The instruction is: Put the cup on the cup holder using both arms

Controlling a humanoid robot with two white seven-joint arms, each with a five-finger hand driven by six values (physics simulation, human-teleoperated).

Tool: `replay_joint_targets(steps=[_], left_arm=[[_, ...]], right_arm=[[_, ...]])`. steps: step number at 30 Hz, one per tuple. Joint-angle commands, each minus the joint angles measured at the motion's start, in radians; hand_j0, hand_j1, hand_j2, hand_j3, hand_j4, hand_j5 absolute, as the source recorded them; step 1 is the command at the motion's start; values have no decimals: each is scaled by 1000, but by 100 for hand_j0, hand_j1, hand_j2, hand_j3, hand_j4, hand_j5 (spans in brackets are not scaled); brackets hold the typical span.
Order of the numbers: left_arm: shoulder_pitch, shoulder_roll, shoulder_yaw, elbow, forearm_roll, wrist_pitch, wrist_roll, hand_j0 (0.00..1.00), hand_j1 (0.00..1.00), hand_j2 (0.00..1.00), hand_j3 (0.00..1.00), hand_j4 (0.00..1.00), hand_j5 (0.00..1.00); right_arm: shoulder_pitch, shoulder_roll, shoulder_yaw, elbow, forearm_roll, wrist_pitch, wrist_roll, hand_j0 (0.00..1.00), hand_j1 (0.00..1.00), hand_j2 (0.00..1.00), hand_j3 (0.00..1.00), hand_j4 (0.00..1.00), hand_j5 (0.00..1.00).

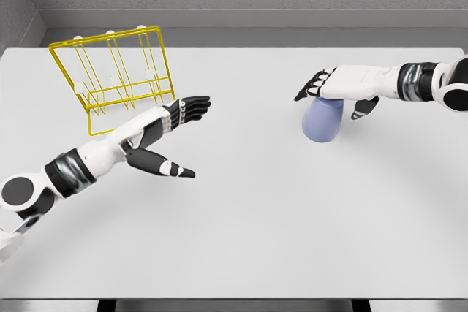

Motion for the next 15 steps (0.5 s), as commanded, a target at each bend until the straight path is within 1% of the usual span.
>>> replay_joint_targets(steps=[1, 2, 3, 4, 5, 10, 11, 12, 15], left_arm=[[2, 0, -3, 1, 36, 40, 1, 100, 100, 100, 100, 100, 100], [2, 0, -3, 1, 42, 43, 1, 100, 100, 100, 100, 100, 100], [0, 0, -3, 2, 41, 63, 1, 100, 100, 100, 100, 100, 100], [-14, 0, -3, 2, 39, 109, 1, 100, 100, 100, 100, 100, 100], [-15, 0, -5, 2, 36, 118, 1, 100, 100, 100, 100, 100, 100], [-15, -1, -5, 13, 38, 123, 2, 100, 100, 100, 100, 100, 100], [-15, -1, -5, 13, 38, 123, 2, 100, 100, 100, 100, 100, 100], [-15, -3, -6, 13, 41, 121, 2, 100, 100, 100, 100, 100, 100], [-15, -17, -11, 19, 38, 121, 2, 100, 100, 100, 100, 100, 100]], right_arm=[[0, -1, -1, -1, -4, 3, 0, 93, 93, 93, 93, 93, 93], [0, -1, -1, -2, -4, 3, 0, 90, 90, 90, 90, 90, 90], [0, -1, -1, -17, -4, 3, 0, 90, 90, 90, 90, 90, 90], [2, -2, 1, -30, -3, 3, 0, 87, 87, 87, 87, 87, 87], [2, -2, 1, -30, -3, 3, 0, 87, 87, 87, 87, 87, 87], [3, -7, 1, -44, -3, 3, 0, 86, 86, 86, 86, 86, 86], [3, -7, 1, -44, -3, 3, 0, 83, 83, 83, 83, 83, 83], [3, -7, 1, -44, -3, 3, 0, 81, 81, 81, 81, 81, 81], [5, -8, 1, -44, -1, 3, 0, 79, 79, 79, 79, 79, 79]])
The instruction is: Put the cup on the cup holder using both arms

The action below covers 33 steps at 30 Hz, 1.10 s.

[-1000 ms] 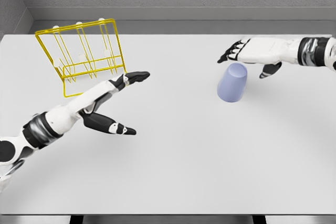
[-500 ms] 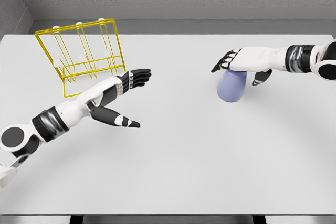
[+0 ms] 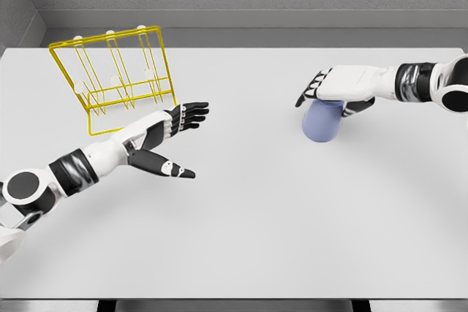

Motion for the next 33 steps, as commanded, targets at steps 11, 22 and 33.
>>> replay_joint_targets(steps=[11, 22, 33], left_arm=[[0, -97, -18, 82, -1, -5, 0, 100, 100, 100, 100, 100, 100], [0, -95, -31, 114, -4, 4, 3, 100, 100, 100, 100, 100, 100], [-28, -102, -33, 139, -4, 23, 38, 100, 100, 100, 100, 100, 100]], right_arm=[[2, -1, 25, -2, 9, 0, 0, 69, 69, 69, 69, 69, 69], [0, -24, 7, -47, 0, 0, 0, 67, 67, 67, 67, 67, 67], [20, -127, -16, -303, -3, 0, 0, 63, 63, 63, 63, 63, 63]])
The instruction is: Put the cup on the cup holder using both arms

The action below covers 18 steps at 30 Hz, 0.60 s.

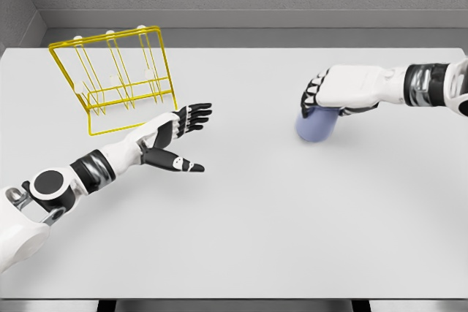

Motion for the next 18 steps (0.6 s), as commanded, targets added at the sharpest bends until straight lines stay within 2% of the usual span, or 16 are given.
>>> replay_joint_targets(steps=[1, 8, 18], left_arm=[[0, -2, 0, 3, 3, 6, 6, 100, 100, 100, 100, 100, 100], [0, -19, -1, 24, 3, 7, 6, 100, 100, 100, 100, 100, 100], [0, -19, -6, 24, 3, 6, 6, 100, 100, 100, 100, 100, 100]], right_arm=[[2, -28, -1, -82, -5, 3, 0, 63, 63, 63, 63, 63, 63], [11, -41, -1, -171, -5, 3, 0, 63, 63, 63, 63, 63, 63], [25, -22, 9, -232, -7, 3, 0, 63, 63, 63, 63, 63, 63]])
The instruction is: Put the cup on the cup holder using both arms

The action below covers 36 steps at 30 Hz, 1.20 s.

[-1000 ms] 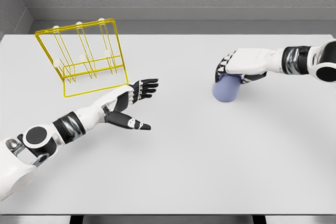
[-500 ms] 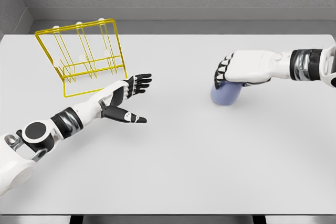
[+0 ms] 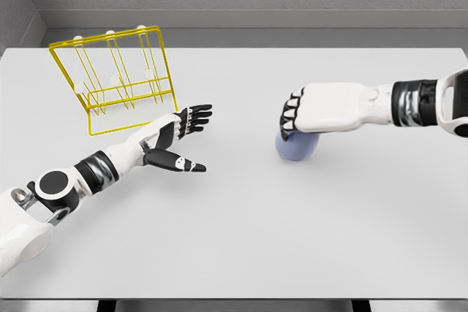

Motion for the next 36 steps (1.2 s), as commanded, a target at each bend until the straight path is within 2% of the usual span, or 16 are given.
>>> replay_joint_targets(steps=[1, 18, 23, 31, 33, 36], left_arm=[[0, 0, 0, 0, 3, -1, 0, 100, 100, 100, 100, 100, 100], [3, -4, 0, 0, 0, -1, 0, 100, 100, 100, 100, 100, 100], [3, -4, 0, 0, -6, -1, 0, 100, 100, 100, 100, 100, 100], [9, 2, 2, 0, -6, -2, 0, 100, 100, 100, 100, 100, 100], [9, 2, 2, 0, -6, -2, 0, 100, 100, 100, 100, 100, 100], [9, 2, 2, 0, -8, -2, 0, 100, 100, 100, 100, 100, 100]], right_arm=[[3, 9, 3, -17, -4, 3, 0, 63, 63, 63, 63, 63, 63], [18, 109, 8, -17, 5, 3, 0, 63, 63, 63, 63, 63, 63], [17, 152, 37, -17, 20, 3, 0, 63, 63, 63, 63, 63, 63], [17, 178, 51, -16, 48, 3, 0, 63, 63, 63, 63, 63, 63], [18, 178, 51, -14, 49, 3, 0, 66, 66, 66, 66, 66, 66], [28, 184, 51, -14, 77, 3, 0, 80, 80, 80, 80, 80, 80]])
